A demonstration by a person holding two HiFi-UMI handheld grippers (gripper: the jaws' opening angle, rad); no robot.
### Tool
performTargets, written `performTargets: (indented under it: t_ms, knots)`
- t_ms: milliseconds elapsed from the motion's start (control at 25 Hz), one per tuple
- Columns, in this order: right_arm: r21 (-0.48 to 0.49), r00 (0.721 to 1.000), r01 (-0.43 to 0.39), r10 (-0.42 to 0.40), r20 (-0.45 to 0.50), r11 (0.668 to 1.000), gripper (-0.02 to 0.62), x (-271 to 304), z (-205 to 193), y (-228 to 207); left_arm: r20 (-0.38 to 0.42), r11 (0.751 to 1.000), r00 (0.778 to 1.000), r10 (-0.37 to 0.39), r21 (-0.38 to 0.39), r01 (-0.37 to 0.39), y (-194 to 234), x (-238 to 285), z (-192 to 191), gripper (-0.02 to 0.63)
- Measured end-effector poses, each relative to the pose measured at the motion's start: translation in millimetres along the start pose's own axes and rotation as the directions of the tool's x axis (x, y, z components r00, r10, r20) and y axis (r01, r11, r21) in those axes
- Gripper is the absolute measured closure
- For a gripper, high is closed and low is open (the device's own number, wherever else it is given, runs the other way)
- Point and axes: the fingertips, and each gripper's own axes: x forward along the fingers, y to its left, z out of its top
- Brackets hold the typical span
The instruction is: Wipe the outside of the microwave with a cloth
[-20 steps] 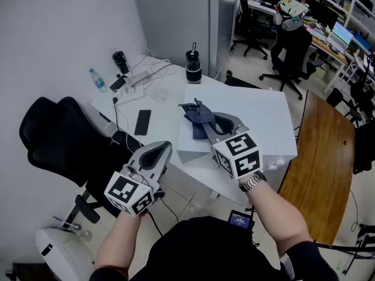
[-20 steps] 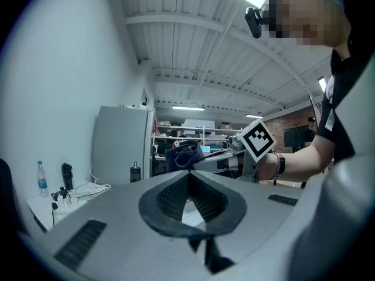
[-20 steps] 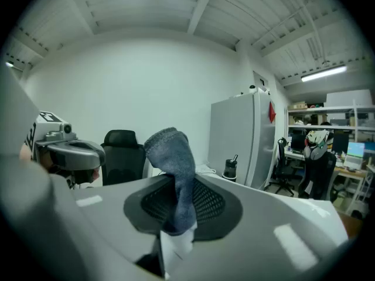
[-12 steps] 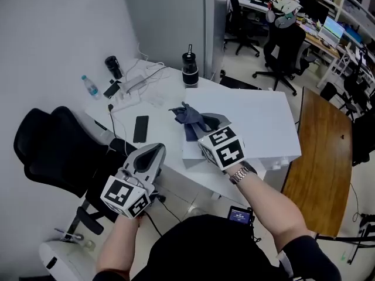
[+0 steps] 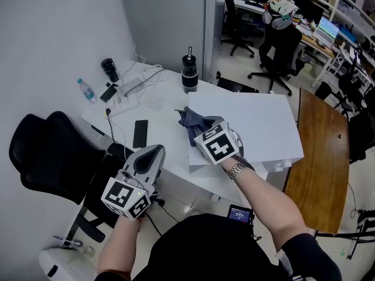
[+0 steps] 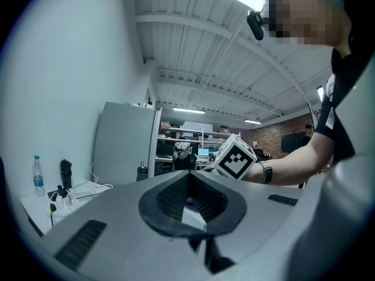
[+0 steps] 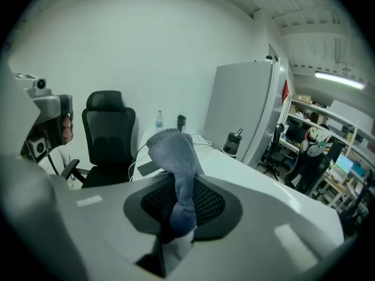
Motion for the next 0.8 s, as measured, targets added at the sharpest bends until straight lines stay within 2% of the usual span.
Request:
performTargets:
  t_ms: [800]
  knots:
    - [0.038, 0.996, 0.070, -0.068, -0.051, 0.997, 0.531, -21, -28, -45, 0.028, 0.999, 0.999, -0.044, -0.024, 0.045, -5, 19, -4, 0.601]
